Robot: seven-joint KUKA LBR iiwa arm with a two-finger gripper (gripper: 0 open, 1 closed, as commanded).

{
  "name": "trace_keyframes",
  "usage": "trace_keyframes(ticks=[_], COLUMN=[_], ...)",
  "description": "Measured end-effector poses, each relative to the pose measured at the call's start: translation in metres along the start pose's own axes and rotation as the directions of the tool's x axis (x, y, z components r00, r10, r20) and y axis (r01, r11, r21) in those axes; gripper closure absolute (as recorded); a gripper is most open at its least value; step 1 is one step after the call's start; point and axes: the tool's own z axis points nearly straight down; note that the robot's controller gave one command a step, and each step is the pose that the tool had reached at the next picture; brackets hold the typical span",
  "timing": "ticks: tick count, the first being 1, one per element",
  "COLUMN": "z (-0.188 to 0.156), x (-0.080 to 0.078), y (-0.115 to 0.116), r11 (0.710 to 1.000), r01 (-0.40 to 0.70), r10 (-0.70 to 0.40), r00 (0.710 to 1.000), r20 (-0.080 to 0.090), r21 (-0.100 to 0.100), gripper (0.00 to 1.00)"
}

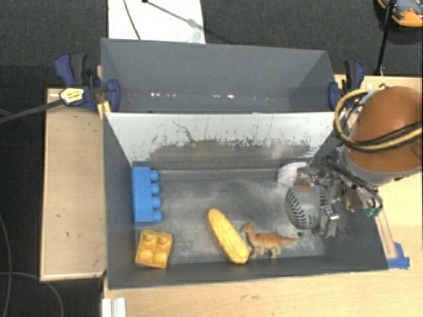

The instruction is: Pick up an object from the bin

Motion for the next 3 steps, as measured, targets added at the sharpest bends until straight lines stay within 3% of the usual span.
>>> trace_keyframes(ticks=[1,2,3], z=[-0.008,-0.009,-0.027], x=[-0.006,-0.008,-0.012], y=[0.029,0.042,0.035], r11=[0.998,0.996,0.989], r01=[0.056,0.084,0.148], r10=[-0.056,-0.084,-0.148], r00=[0.998,0.996,0.989], r20=[0.001,0.003,-0.002], r21=[0.003,0.002,0.000], gripper=[0.00,0.00,0.00])
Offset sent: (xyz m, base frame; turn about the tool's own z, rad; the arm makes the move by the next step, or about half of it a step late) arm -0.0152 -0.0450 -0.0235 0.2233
